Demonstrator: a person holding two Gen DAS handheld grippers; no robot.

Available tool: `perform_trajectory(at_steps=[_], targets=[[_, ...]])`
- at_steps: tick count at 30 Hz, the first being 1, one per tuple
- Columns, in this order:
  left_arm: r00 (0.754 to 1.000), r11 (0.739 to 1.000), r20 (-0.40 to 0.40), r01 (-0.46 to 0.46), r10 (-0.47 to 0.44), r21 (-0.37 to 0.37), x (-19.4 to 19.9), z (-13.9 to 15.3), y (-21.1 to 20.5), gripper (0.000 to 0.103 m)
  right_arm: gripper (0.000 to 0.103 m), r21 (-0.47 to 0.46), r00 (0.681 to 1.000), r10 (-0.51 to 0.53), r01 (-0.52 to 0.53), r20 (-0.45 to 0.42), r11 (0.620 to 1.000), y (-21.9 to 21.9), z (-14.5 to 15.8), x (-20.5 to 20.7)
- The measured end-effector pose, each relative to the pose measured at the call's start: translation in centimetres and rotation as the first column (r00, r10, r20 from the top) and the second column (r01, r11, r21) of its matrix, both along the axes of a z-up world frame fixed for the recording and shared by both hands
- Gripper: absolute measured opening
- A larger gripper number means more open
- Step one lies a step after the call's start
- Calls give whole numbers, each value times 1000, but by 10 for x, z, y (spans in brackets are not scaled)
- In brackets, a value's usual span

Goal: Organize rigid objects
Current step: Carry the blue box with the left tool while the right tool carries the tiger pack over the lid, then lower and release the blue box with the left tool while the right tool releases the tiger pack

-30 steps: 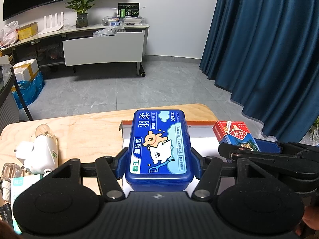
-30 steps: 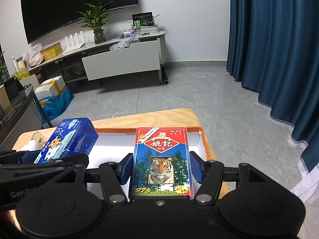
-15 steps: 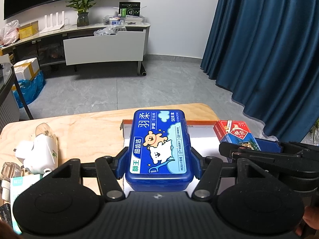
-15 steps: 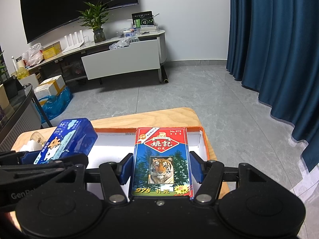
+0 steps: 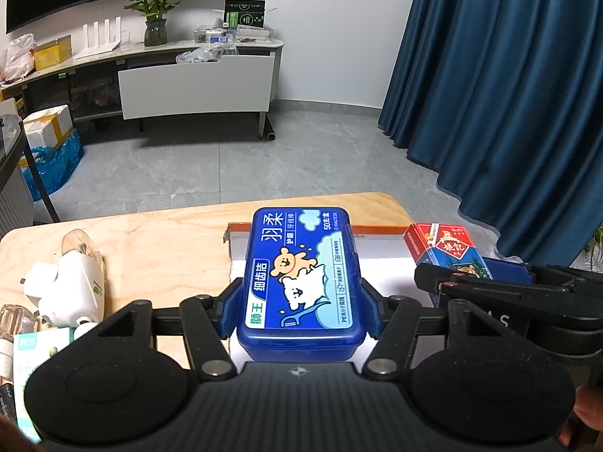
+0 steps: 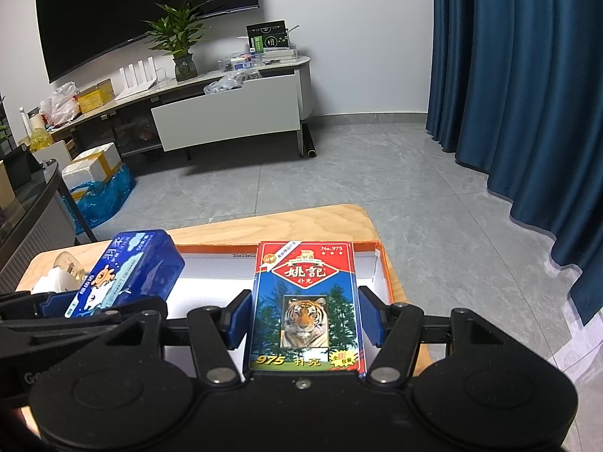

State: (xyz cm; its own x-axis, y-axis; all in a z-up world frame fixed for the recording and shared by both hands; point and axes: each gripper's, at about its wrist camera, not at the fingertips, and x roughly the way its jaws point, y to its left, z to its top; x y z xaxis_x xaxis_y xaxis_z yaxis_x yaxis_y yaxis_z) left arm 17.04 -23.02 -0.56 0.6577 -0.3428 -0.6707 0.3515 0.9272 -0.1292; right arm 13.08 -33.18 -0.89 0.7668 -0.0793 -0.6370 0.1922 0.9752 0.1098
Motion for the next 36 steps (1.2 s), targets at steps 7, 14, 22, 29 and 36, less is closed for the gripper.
perform_trajectory(at_steps=[7,14,22,29,36], targets=[[1000,1000,-9,2,-1,11,5,-5,-2,62,71,4,1000,0,0,-14,1000,-2,-3,6],[999,1000,-40,-1,2,14,13,-10,-4,62,71,-3,999,4,-4,-33,1000,-3,-7,15],[997,1000,-72,5,-4,12,29,-17,-10,62,73,-8,999,-9,9,-51,1000,-6,-10,31],[994,999,-102,33,-31,11,34,-31,-19,62,81,-6,998,-61,62,11,998,-19,-4,21],[989,996,-125,80,-83,-25,33,-34,-30,84,82,-16,994,-95,96,60,995,-28,14,1]])
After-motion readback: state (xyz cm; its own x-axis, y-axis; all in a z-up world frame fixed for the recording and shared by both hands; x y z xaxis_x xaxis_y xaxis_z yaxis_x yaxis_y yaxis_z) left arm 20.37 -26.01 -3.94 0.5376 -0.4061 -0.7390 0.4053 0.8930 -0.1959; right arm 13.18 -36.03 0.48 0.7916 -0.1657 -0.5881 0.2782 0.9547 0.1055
